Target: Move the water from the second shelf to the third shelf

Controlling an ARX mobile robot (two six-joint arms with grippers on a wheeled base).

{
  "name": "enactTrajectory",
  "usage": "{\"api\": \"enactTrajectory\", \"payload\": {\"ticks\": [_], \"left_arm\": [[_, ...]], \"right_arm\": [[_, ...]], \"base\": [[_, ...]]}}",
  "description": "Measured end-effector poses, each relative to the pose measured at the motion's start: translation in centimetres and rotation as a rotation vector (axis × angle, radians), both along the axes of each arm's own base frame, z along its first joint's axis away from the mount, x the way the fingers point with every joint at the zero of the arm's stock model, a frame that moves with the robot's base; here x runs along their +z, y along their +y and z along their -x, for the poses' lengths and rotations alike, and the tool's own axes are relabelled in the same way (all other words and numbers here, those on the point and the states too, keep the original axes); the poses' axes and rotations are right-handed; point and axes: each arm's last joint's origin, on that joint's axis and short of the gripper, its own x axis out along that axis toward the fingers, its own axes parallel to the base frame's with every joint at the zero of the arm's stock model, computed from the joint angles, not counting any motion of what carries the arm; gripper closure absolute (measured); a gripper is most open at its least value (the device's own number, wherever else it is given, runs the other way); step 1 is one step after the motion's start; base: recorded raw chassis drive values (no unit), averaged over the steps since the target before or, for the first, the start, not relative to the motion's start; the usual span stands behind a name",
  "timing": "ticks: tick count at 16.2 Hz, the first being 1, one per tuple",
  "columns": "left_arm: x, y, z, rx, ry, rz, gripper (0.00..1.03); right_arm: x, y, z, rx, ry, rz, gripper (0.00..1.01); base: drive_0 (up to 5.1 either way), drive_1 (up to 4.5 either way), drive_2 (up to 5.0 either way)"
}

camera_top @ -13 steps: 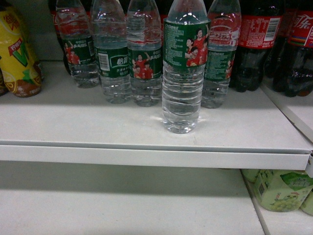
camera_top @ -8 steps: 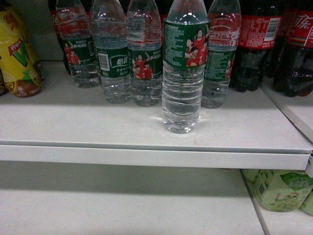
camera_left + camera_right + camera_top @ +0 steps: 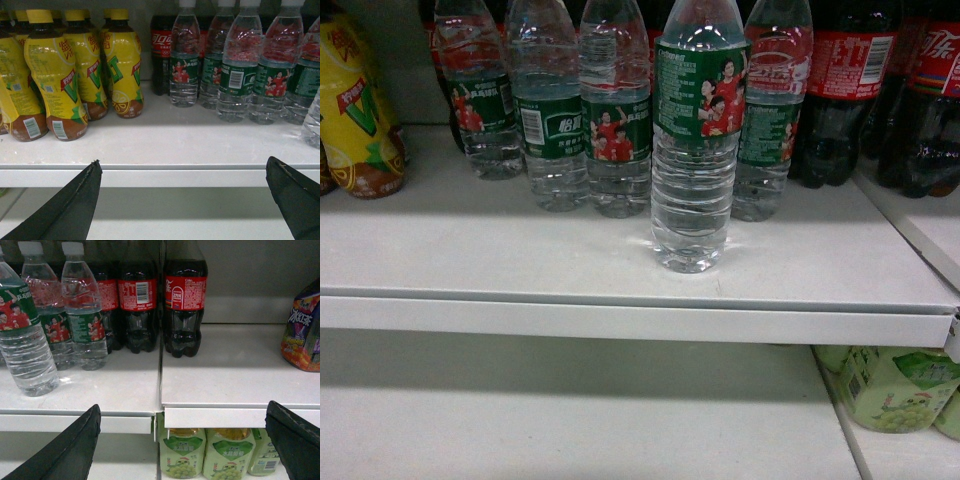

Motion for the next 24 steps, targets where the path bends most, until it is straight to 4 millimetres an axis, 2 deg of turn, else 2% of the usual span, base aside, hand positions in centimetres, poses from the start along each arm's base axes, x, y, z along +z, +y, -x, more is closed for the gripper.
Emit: {"api": "enactTrajectory", "payload": {"ticks": [9,10,11,13,16,17,21,24], "left_arm": [[0.0,0.0,0.0,0.000,0.000,0.000,0.05],[0.0,0.0,0.0,0.000,0.000,0.000,0.05],[0.0,0.0,0.0,0.000,0.001,0.000,0.05],[0.0,0.0,0.0,0.000,0.000,0.000,0.05],[0.0,0.0,0.0,0.000,0.000,0.000,0.05],[0.0,0.0,0.0,0.000,0.000,0.000,0.05],[0.0,0.0,0.0,0.000,0.000,0.000,0.05],[0.0,0.0,0.0,0.000,0.000,0.000,0.05]], "right_arm": [[0.0,0.0,0.0,0.000,0.000,0.000,0.03],[-0.2,0.0,0.0,0.022,0.096,-0.043,0.03],[1.1,-0.6,-1.3,0.015,0.171,-0.177,0.03],[4.9,-0.7,-3.3,0.039,0.055,-0.182,0.03],[8.8,0.2,-8.5,0.071,0.000,-0.176,0.03],[9.3,0.8,-9.6,0.094,-0.006,-0.176,0.03],[9.4,2.2,-11.1,0.129,-0.009,-0.174,0.03],[6.6,6.3,-13.4,0.239,0.073,-0.127,0.03]], "base": [[0.0,0.00,0.0],[0.0,0.00,0.0],[0.0,0.00,0.0],[0.0,0.00,0.0],[0.0,0.00,0.0],[0.0,0.00,0.0],[0.0,0.00,0.0],[0.0,0.00,0.0]]}}
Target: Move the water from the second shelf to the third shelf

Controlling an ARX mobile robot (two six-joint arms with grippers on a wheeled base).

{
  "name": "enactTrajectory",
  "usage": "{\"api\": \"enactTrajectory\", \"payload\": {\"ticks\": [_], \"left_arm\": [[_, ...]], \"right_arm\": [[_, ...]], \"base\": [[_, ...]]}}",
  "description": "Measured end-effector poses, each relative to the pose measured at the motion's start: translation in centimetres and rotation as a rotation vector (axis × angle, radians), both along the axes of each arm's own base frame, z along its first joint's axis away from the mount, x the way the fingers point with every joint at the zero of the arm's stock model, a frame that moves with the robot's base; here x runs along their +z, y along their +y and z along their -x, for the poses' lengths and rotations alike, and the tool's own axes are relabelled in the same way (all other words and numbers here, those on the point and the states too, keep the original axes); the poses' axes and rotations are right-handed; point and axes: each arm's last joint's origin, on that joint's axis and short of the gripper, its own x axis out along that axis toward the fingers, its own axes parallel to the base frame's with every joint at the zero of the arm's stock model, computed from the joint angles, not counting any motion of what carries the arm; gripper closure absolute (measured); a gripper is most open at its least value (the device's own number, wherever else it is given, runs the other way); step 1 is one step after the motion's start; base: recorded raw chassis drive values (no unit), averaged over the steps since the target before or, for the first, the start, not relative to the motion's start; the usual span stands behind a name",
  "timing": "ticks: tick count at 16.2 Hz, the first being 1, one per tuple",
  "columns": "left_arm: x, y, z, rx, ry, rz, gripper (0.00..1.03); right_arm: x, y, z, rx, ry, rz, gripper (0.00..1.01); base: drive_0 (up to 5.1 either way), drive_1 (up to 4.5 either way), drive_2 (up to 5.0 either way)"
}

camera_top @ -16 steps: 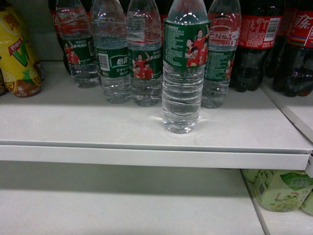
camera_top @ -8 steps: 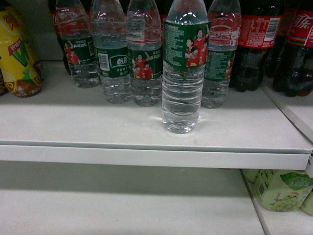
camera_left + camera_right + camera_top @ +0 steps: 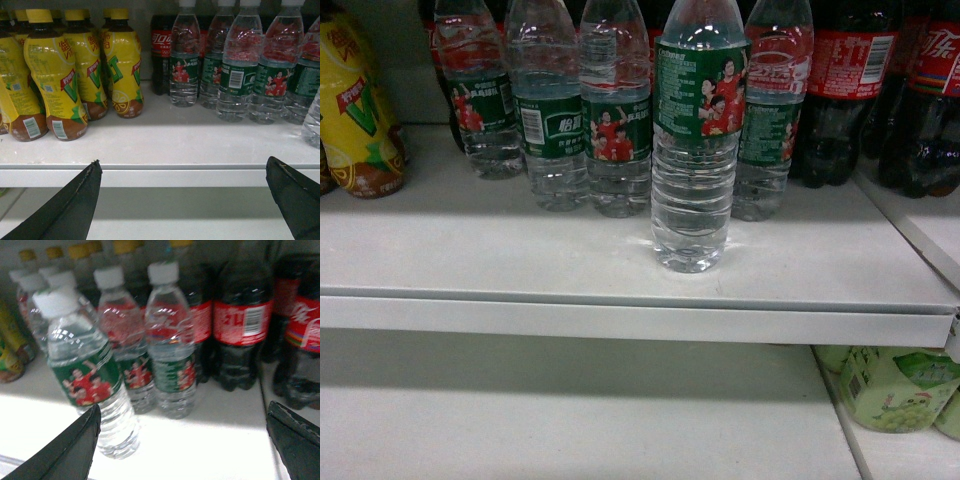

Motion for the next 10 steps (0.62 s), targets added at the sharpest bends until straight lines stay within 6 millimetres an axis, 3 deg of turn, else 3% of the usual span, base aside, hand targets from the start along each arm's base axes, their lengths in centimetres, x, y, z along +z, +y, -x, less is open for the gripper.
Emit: {"api": "enactTrajectory", "payload": {"ticks": [4,8,10], "left_arm": [[0.0,0.0,0.0,0.000,0.000,0.000,0.05],[0.0,0.0,0.0,0.000,0.000,0.000,0.05],[0.0,0.0,0.0,0.000,0.000,0.000,0.05]], "right_arm": [[-4.6,5.1,-1.8,0.185,0.091,0.087,0.03],[-3.8,8.4,-3.1,0.292,0.038,0.046,0.03],[-3.8,9.0,-4.0,0.285,0.051,0.042,0.03]], "base": [[0.0,0.00,0.0],[0.0,0.00,0.0],[0.0,0.00,0.0]]}}
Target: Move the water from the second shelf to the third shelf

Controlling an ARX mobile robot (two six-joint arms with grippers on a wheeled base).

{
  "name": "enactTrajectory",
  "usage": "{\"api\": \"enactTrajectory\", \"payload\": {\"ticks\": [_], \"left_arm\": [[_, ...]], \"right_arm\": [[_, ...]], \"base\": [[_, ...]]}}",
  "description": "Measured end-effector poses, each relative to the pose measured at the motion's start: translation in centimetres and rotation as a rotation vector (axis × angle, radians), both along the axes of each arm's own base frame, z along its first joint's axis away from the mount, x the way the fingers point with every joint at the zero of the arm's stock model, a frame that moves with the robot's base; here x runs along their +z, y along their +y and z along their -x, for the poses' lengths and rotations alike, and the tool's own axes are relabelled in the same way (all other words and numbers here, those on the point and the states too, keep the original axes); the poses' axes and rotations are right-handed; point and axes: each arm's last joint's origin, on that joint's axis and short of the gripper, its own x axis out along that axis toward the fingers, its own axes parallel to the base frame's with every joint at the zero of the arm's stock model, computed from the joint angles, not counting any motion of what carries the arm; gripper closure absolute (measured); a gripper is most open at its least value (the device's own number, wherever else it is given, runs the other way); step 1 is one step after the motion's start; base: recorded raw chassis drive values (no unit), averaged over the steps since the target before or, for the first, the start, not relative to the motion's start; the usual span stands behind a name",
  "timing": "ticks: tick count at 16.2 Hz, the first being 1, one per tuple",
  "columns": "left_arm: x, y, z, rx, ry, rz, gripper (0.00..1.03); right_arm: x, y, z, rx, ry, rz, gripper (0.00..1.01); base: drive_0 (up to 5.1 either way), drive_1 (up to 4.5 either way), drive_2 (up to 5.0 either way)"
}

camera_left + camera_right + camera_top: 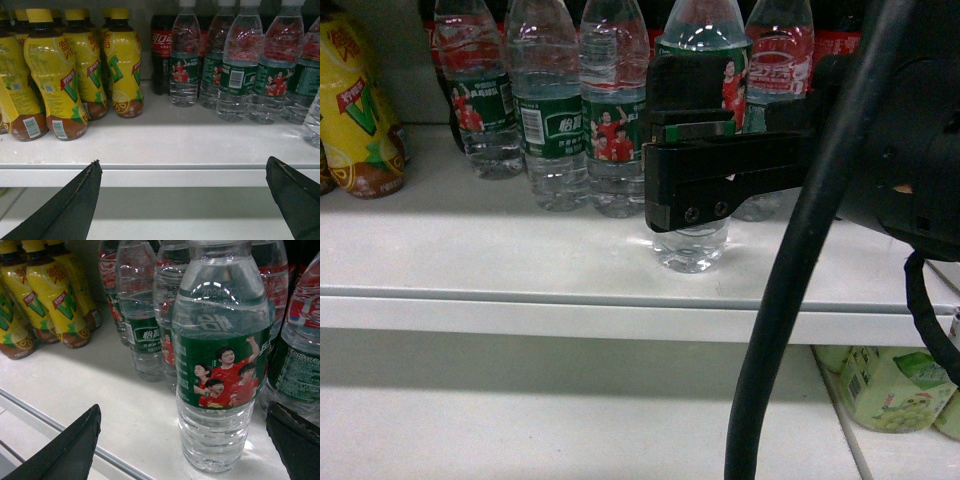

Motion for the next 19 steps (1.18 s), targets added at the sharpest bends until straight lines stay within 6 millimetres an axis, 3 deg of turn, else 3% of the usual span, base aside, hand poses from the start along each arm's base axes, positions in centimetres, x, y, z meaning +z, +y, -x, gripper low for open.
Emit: {"api": "enactTrajectory", "payload": {"ticks": [7,11,19], "left_arm": [[0.0,0.0,0.0,0.000,0.000,0.000,0.05],[0.0,0.0,0.0,0.000,0.000,0.000,0.05],[0.0,0.0,0.0,0.000,0.000,0.000,0.05]], "right_arm": [[0.7,0.8,-2.7,-0.058,0.011,-0.001,0.03],[-0.1,1.3,-4.2,-0.095,0.033,0.001,0.03],[0.1,2.7,-7.1,-0.149,0.023,0.001,0.03]], "base": [[0.0,0.00,0.0],[0.0,0.00,0.0],[0.0,0.00,0.0]]}}
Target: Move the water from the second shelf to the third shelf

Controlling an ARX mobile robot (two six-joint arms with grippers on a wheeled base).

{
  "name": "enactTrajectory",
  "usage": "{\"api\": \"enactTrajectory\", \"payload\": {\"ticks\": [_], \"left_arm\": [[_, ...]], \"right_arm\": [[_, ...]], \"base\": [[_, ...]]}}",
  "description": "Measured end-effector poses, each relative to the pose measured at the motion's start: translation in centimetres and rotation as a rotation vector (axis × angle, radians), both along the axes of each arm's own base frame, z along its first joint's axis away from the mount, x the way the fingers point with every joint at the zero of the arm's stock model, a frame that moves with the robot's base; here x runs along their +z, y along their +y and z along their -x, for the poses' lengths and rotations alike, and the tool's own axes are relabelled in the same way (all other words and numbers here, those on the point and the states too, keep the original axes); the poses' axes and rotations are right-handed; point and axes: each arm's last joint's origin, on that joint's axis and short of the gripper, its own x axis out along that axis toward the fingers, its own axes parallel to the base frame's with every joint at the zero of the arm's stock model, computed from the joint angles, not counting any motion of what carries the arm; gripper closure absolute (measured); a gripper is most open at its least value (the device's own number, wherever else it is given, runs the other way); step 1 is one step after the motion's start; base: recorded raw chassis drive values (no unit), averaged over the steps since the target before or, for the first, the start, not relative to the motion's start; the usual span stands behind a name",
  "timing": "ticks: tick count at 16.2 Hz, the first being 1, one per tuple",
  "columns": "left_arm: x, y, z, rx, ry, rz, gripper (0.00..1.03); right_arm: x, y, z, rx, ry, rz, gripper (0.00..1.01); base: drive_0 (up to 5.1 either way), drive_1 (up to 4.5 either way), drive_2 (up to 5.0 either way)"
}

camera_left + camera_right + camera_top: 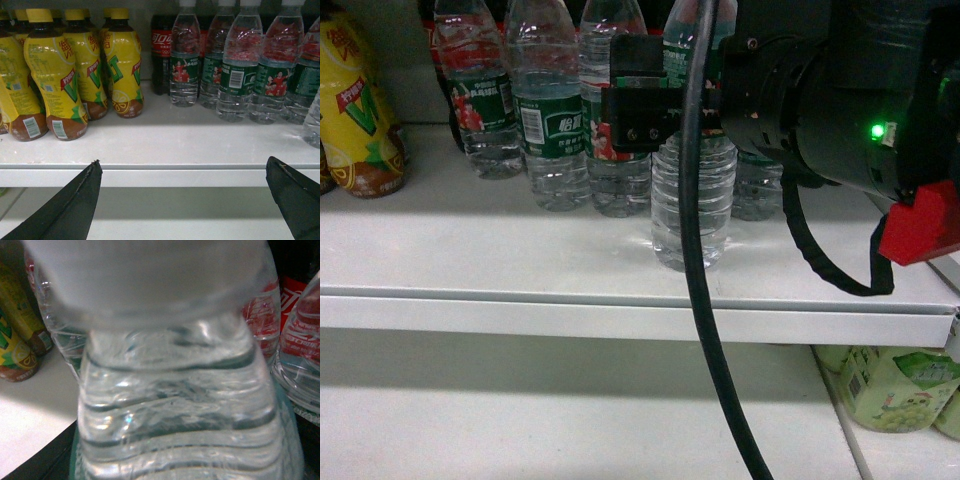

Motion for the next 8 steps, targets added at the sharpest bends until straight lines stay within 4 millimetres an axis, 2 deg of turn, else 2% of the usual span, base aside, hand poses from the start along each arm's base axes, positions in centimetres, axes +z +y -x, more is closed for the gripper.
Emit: {"api": "enactTrajectory", "payload": {"ticks": [4,5,6,7,8], "left_arm": [[0.0,0.0,0.0,0.000,0.000,0.000,0.05],[0.0,0.0,0.0,0.000,0.000,0.000,0.05],[0.0,0.0,0.0,0.000,0.000,0.000,0.05],[0.0,0.0,0.0,0.000,0.000,0.000,0.05],[0.0,0.0,0.0,0.000,0.000,0.000,0.05]], "right_arm": [[0.4,0.6,-0.6,-0.017,-0.005,-0.004,0.03],[0.5,0.9,-0.5,-0.021,-0.008,-0.004,0.15],[0.5,1.3,-0.4,-0.023,0.008,0.004,0.45],[0.9,1.0,0.0,-0.022,0.013,-0.007,0.57],[1.3,0.3,1.8,-0.003,0.040,-0.019,0.57]], "base": [[0.0,0.00,0.0],[0.0,0.00,0.0],[0.0,0.00,0.0],[0.0,0.00,0.0],[0.0,0.00,0.0]]}}
